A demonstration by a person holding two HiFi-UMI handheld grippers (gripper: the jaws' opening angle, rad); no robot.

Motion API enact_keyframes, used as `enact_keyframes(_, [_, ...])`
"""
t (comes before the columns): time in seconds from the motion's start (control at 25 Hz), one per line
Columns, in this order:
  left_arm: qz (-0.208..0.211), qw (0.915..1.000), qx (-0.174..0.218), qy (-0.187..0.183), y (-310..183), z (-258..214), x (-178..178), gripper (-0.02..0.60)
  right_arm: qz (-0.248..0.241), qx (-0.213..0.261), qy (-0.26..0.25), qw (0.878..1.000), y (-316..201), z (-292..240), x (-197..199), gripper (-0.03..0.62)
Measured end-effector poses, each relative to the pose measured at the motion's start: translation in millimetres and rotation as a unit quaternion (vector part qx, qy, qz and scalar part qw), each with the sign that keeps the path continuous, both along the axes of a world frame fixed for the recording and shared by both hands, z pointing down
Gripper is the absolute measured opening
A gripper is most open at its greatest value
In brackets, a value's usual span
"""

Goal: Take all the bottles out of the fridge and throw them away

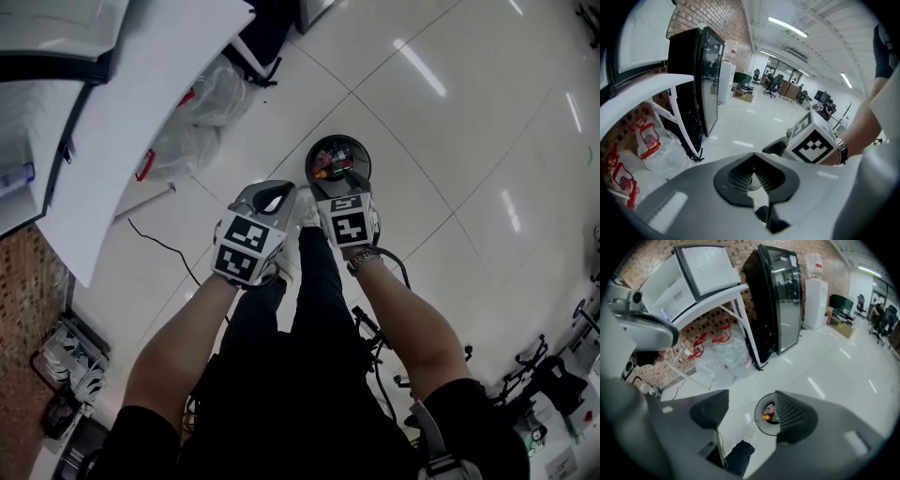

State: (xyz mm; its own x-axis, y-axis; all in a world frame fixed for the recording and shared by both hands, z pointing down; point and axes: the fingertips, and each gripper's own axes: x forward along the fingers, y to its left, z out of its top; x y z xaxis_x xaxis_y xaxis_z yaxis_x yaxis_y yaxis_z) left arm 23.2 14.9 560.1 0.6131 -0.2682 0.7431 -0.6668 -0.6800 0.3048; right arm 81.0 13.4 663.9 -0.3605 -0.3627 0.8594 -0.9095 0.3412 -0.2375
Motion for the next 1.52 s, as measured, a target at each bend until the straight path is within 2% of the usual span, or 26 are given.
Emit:
enact_keyframes(0.32, [-0.070, 0.9961, 0.053, -0.006, -25.6, -50.3, -36.6, 0.003, -0.054, 0.069, -0.026, 0.996, -30.5, -74.9, -30.9, 0.308])
enact_keyframes(0.56, [-0.144, 0.9851, 0.094, -0.004, -34.1, -103.6, -80.2, 0.003, -0.120, 0.123, -0.049, 0.984, -41.5, -138.0, -74.2, 0.290])
enact_keyframes(0.76, [-0.241, 0.9586, 0.152, -0.001, -38.8, -155.4, -135.7, 0.003, -0.200, 0.180, -0.067, 0.961, -57.5, -188.9, -125.4, 0.279])
enact_keyframes(1.0, [-0.316, 0.9283, 0.196, -0.006, -25.0, -197.8, -223.8, 0.003, -0.278, 0.224, -0.082, 0.931, -53.3, -238.6, -213.5, 0.279])
enact_keyframes(1.2, [-0.365, 0.9054, 0.216, -0.012, -4.1, -220.6, -293.2, 0.003, -0.327, 0.251, -0.091, 0.906, -45.8, -269.8, -287.0, 0.279])
enact_keyframes(1.52, [-0.419, 0.8782, 0.230, -0.020, 20.7, -236.1, -380.7, 0.003, -0.384, 0.280, -0.106, 0.874, -41.7, -304.6, -396.5, 0.279])
